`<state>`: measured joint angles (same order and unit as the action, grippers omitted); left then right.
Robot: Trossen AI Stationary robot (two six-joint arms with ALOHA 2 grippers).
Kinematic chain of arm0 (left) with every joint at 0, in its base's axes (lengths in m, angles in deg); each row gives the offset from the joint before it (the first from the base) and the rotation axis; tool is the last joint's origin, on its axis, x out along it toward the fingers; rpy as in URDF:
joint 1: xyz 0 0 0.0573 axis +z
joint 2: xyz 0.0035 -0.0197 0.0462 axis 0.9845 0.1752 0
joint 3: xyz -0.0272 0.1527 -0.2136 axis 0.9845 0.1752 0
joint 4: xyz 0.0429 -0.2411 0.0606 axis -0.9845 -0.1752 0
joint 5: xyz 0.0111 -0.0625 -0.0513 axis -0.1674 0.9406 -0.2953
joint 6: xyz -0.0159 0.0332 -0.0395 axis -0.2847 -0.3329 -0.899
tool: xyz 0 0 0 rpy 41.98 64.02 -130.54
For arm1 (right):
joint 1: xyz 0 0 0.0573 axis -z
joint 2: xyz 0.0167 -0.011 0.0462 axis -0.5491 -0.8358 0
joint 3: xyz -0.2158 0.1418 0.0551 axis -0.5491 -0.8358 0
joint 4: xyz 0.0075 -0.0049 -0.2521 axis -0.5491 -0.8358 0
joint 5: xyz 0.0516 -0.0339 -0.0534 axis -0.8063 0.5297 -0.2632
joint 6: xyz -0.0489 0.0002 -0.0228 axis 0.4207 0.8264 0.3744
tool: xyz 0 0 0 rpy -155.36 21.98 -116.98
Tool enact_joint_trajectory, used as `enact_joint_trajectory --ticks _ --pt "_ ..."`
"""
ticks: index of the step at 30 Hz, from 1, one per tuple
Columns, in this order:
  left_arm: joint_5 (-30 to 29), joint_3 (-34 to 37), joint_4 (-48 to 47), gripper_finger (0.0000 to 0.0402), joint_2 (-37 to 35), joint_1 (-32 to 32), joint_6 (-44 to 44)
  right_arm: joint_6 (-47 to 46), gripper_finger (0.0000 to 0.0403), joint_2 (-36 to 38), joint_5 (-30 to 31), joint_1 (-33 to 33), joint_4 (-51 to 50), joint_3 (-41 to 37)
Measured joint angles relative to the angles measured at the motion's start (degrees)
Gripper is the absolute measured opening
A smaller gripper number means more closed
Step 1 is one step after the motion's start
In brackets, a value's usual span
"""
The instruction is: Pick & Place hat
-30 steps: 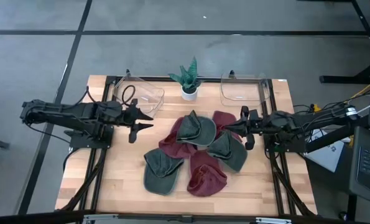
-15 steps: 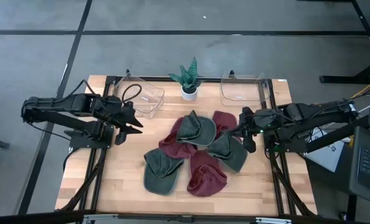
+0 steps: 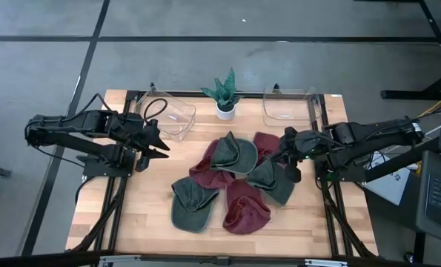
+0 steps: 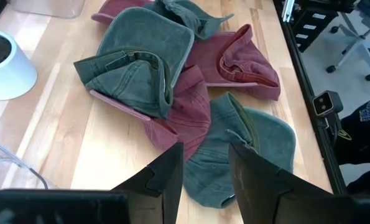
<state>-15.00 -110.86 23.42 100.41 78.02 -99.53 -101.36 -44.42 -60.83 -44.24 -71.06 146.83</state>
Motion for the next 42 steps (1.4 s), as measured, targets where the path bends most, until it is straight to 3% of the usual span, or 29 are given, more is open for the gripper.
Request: enact_joint_trajectory --ticks 7,15,19,42 --pt "-0.20 0.00 0.00 0.0123 0.00 0.00 0.07 -0.60 0.0040 -3.85 -1.05 0.00 1.11 0.00" --pt "-0.24 0.00 0.00 0.0118 0.00 0.02 0.05 3.69 0.0130 -8.25 -1.49 0.27 0.89 0.00" --pt "-0.26 0.00 0.00 0.0118 0.00 0.01 0.07 7.51 0.0156 -10.80 -1.47 0.83 0.89 0.00" --pt "-0.40 0.00 0.02 0.0116 0.00 0.02 0.17 20.02 0.0161 -24.04 -5.08 7.00 -3.79 0.00"
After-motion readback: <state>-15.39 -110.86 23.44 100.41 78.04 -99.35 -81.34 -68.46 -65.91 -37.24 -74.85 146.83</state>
